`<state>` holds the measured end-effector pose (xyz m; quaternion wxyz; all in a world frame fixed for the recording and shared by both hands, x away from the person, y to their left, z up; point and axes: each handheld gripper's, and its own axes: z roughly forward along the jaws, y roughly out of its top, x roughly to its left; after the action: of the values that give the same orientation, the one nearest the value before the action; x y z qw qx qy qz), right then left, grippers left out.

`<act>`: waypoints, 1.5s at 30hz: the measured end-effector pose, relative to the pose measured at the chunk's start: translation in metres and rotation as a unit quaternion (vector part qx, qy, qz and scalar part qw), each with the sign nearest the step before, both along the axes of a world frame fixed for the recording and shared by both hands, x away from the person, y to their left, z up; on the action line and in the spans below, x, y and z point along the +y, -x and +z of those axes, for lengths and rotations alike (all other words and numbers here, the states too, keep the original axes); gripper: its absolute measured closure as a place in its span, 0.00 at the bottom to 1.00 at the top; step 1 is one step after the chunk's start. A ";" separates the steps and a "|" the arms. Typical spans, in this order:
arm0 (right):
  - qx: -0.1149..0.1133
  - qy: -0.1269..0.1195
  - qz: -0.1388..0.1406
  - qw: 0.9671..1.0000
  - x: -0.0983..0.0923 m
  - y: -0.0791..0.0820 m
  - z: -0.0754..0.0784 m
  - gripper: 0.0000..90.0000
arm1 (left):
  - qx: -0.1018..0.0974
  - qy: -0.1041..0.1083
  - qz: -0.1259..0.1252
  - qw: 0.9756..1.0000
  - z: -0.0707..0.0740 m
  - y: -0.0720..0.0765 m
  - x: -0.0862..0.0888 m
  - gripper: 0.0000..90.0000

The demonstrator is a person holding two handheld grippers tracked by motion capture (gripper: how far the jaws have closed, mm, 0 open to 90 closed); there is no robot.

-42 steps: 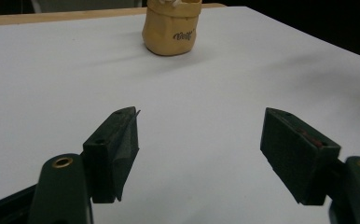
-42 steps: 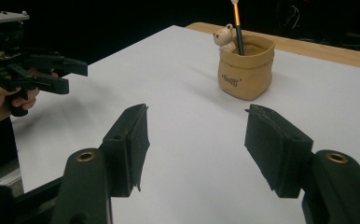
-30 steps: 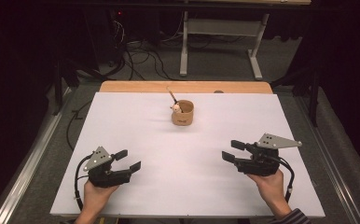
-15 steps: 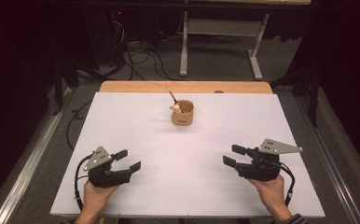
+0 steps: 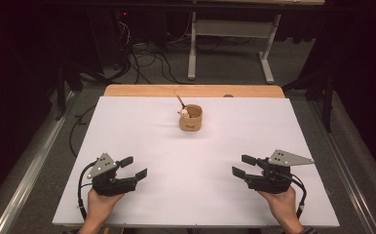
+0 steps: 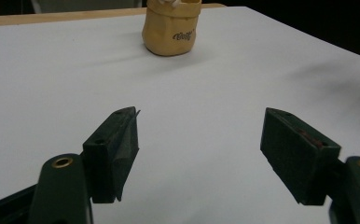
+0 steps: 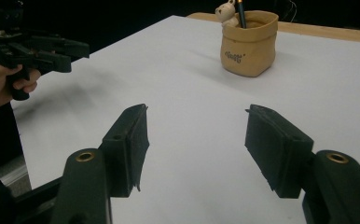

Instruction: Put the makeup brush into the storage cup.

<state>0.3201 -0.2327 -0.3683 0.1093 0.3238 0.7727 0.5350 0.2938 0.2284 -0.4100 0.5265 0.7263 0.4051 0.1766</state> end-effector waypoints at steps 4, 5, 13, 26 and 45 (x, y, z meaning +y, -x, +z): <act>0.000 0.006 -0.001 1.000 0.000 0.001 -0.004 0.46 | 0.000 0.000 0.000 1.000 0.000 0.000 0.000 0.32; -0.001 0.007 -0.001 1.000 0.000 0.001 -0.005 0.46 | 0.000 0.000 0.000 1.000 0.000 0.000 0.000 0.31; -0.005 0.013 -0.011 1.000 -0.002 0.003 -0.011 0.46 | -0.001 0.002 0.000 1.000 0.000 0.000 0.000 0.32; -0.007 0.014 -0.028 0.999 -0.009 0.004 -0.018 0.46 | -0.002 0.002 -0.001 1.000 0.001 0.001 0.000 0.31; -0.014 0.026 -0.055 0.998 -0.022 0.001 -0.030 0.44 | -0.004 0.005 -0.002 1.000 0.001 0.002 0.001 0.31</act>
<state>0.3188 -0.2549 -0.3981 0.1581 0.3553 0.7654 0.5128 0.2923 0.2291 -0.4087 0.5321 0.7235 0.4028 0.1765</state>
